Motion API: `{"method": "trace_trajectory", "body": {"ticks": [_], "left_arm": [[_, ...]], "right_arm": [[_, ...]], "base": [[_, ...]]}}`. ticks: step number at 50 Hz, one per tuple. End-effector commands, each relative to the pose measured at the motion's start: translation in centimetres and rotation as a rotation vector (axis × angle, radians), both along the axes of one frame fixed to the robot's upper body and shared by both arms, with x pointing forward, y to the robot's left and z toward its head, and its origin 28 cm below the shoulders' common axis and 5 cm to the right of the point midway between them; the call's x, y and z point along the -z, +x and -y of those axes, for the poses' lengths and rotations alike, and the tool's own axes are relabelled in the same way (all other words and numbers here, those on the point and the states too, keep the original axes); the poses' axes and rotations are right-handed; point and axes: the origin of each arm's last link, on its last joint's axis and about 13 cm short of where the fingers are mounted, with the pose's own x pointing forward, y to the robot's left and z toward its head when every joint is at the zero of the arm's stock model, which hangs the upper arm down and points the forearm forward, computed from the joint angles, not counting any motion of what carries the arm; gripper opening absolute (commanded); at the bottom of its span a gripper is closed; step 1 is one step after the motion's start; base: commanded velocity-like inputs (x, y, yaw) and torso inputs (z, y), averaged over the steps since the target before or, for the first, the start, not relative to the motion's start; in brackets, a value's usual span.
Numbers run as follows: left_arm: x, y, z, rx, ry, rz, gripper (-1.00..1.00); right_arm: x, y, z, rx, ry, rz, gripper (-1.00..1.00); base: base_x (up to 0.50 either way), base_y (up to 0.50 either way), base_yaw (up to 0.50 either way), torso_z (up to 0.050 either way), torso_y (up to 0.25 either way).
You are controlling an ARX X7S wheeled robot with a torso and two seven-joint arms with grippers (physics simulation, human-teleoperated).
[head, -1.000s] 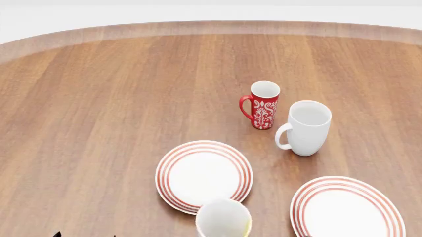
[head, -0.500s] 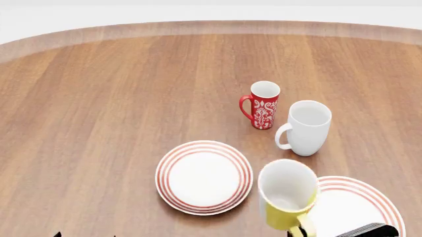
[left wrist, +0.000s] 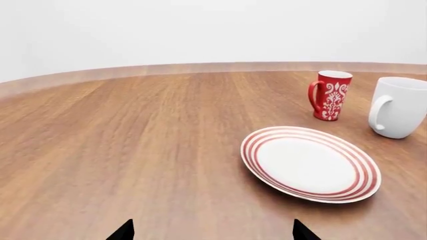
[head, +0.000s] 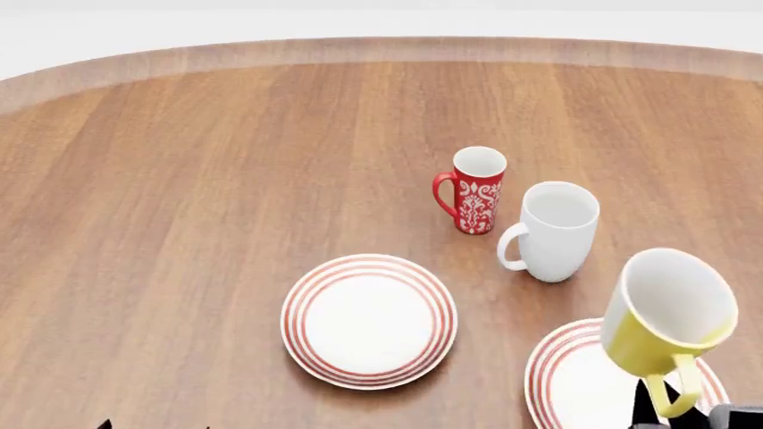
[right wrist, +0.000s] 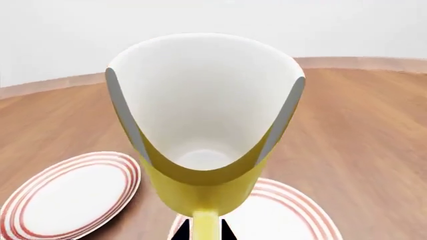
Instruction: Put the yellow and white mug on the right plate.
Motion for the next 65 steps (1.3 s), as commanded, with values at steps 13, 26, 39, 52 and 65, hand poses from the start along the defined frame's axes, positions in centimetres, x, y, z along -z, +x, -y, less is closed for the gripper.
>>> {"method": "trace_trajectory", "body": {"ticks": [13, 26, 39, 52, 65], "left_arm": [[0.0, 0.0, 0.0, 0.007, -0.001, 0.004, 1.0], [0.1, 0.0, 0.0, 0.007, 0.001, 0.003, 1.0], [0.2, 0.0, 0.1, 0.009, 0.001, 0.001, 1.0], [0.2, 0.1, 0.0, 0.008, 0.001, 0.0, 1.0], [0.2, 0.1, 0.0, 0.006, 0.003, 0.001, 1.0]], "right_arm": [[1.4, 1.6, 0.4, 0.131, -0.042, -0.065, -1.0], [2.7, 3.0, 0.2, 0.126, -0.055, -0.116, -1.0], [2.9, 4.3, 0.1, 0.137, -0.067, -0.138, -1.0], [3.8, 5.9, 0.4, 0.16, -0.067, -0.19, -1.0], [5.4, 5.9, 0.5, 0.166, -0.082, -0.236, -1.0]], "base": [[0.0, 0.0, 0.0, 0.0, 0.001], [0.0, 0.0, 0.0, 0.0, 0.0], [0.0, 0.0, 0.0, 0.0, 0.001], [0.0, 0.0, 0.0, 0.0, 0.0], [0.0, 0.0, 0.0, 0.0, 0.0]]}}
